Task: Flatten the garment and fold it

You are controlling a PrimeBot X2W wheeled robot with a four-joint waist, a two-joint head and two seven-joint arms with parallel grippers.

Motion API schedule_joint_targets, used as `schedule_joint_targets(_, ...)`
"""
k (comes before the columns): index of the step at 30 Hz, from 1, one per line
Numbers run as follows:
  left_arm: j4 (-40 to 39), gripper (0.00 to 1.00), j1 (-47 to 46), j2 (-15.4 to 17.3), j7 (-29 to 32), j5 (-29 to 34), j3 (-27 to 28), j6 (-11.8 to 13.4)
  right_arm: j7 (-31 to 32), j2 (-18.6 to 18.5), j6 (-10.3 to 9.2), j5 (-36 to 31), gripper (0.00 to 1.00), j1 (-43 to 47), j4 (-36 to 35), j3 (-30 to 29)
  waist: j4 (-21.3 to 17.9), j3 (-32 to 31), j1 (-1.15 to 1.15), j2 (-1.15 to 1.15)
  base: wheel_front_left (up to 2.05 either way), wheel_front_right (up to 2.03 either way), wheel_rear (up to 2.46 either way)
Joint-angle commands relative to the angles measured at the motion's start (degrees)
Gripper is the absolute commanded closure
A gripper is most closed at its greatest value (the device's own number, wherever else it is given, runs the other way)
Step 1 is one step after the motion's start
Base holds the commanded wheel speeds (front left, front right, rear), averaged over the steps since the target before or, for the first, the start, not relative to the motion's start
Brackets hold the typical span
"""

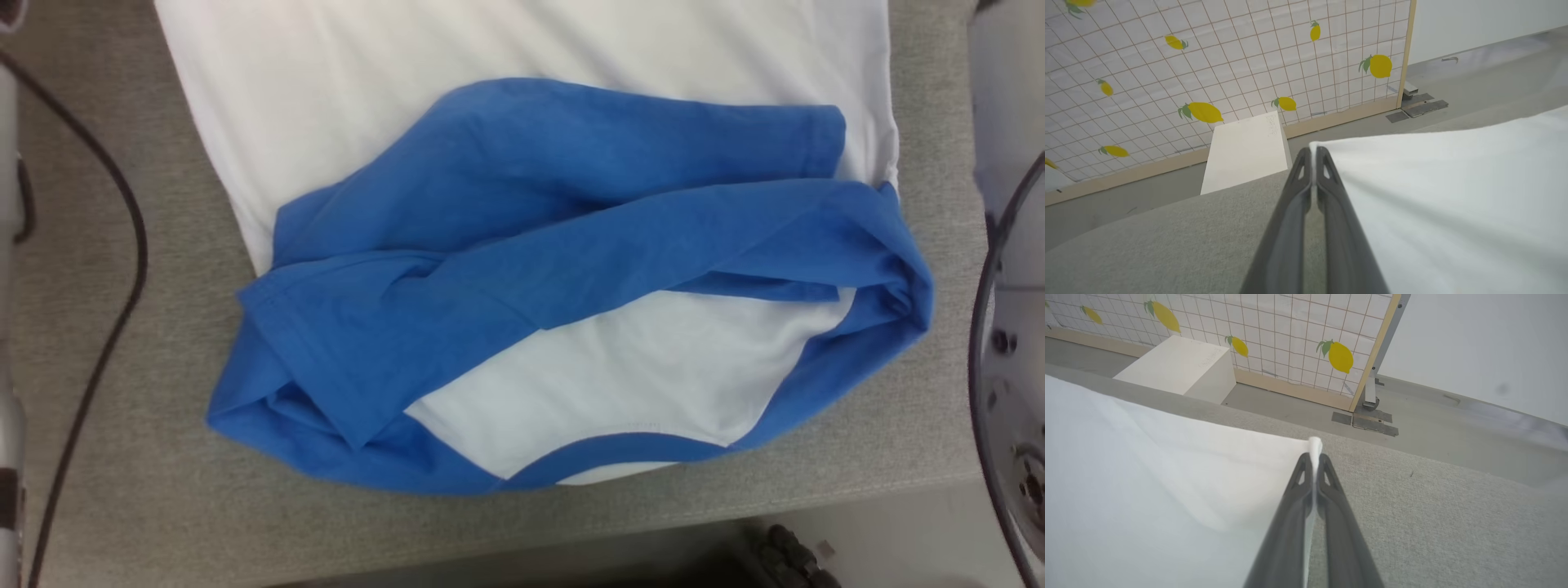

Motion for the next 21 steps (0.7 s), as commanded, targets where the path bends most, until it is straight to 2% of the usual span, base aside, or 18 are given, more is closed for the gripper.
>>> schedule_joint_targets(1,-0.7,1.0,2.1,-0.1,-2.3,-1.1,0.6,-0.4,-1.7,-1.1,-0.1,1.8,1.0,2.1,-1.1,1.5,1.3,-2.8,-0.01,0.0,0.0,0.0,0.0)
schedule_joint_targets(5,-4.5,1.0,8.7,-1.0,-8.0,-4.3,1.4,-1.8,-5.5,-4.5,-0.1,6.4,1.0,8.4,-5.4,5.3,2.5,-7.3,-0.01,0.0,0.0,0.0,0.0)
schedule_joint_targets(9,-10.9,1.0,18.5,-0.9,-10.6,-7.3,1.8,-2.4,-6.8,-7.8,-0.1,11.0,1.0,17.0,-11.9,7.8,3.4,-11.8,-0.01,0.0,0.0,0.0,0.0)
schedule_joint_targets(15,-21.4,1.0,36.7,0.4,-12.4,-9.0,1.7,-0.1,-6.1,-12.7,-0.1,13.1,1.0,32.7,-22.1,8.5,4.9,-18.2,-0.01,0.0,0.0,0.0,0.0)
schedule_joint_targets(18,-24.8,1.0,45.0,-0.1,-12.4,-10.7,1.3,1.2,-5.1,-14.3,-0.1,13.8,1.0,40.2,-26.5,7.8,5.7,-20.8,-0.01,0.0,0.0,0.0,0.0)
schedule_joint_targets(19,-26.2,1.0,50.1,-0.4,-12.1,-12.1,0.6,1.3,-4.1,-14.9,-0.1,13.8,1.0,45.2,-28.9,6.4,6.3,-22.2,-0.01,0.0,0.0,0.0,0.0)
schedule_joint_targets(21,-27.0,1.0,54.2,-0.7,-11.8,-13.0,-0.2,1.5,-3.2,-14.9,-0.1,14.2,1.0,49.6,-30.9,4.9,7.0,-23.6,-0.01,0.0,0.0,0.0,0.0)
